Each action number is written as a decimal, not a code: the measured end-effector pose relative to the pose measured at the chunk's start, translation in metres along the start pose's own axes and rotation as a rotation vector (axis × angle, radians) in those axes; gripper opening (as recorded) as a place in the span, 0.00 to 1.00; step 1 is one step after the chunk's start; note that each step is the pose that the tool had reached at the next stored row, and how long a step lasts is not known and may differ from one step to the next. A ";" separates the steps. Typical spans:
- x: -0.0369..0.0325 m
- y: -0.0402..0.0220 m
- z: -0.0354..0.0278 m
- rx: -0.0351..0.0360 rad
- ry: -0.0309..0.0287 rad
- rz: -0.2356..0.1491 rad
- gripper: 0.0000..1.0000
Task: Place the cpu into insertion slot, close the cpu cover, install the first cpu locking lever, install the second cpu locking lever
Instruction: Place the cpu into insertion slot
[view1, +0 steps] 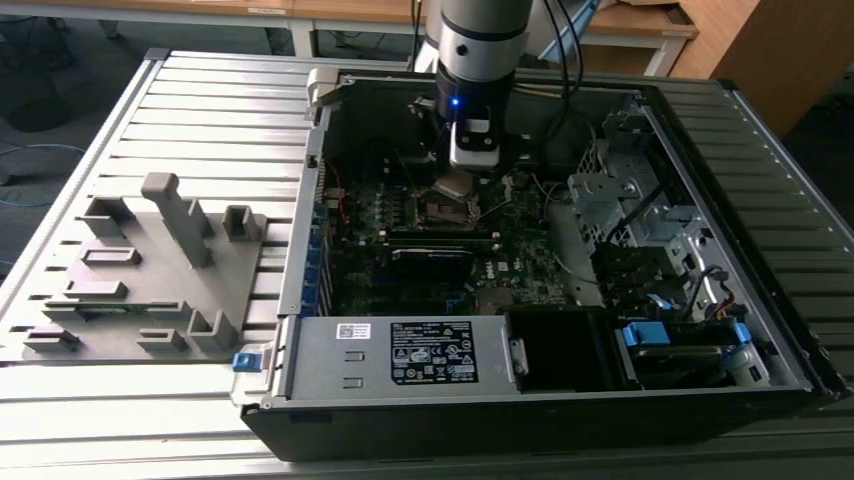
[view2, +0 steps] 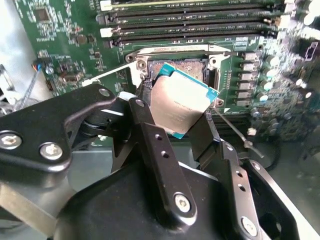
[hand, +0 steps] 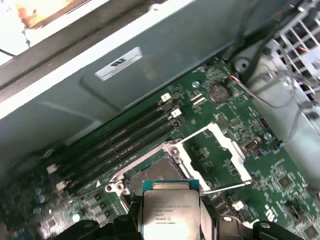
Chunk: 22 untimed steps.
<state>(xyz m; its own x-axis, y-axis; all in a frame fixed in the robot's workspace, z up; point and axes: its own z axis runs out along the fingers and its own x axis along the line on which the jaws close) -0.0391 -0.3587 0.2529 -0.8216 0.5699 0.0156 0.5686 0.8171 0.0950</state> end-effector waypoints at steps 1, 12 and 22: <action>0.0000 0.0000 0.0001 -0.0001 -0.0018 0.018 0.54; 0.0000 -0.0002 0.0014 -0.0021 -0.0216 0.217 0.54; 0.0000 -0.0002 0.0024 -0.0043 -0.0392 0.398 0.54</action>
<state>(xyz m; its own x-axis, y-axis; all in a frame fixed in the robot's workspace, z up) -0.0391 -0.3587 0.2505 -0.5349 0.8448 0.0140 0.8419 0.5315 0.0934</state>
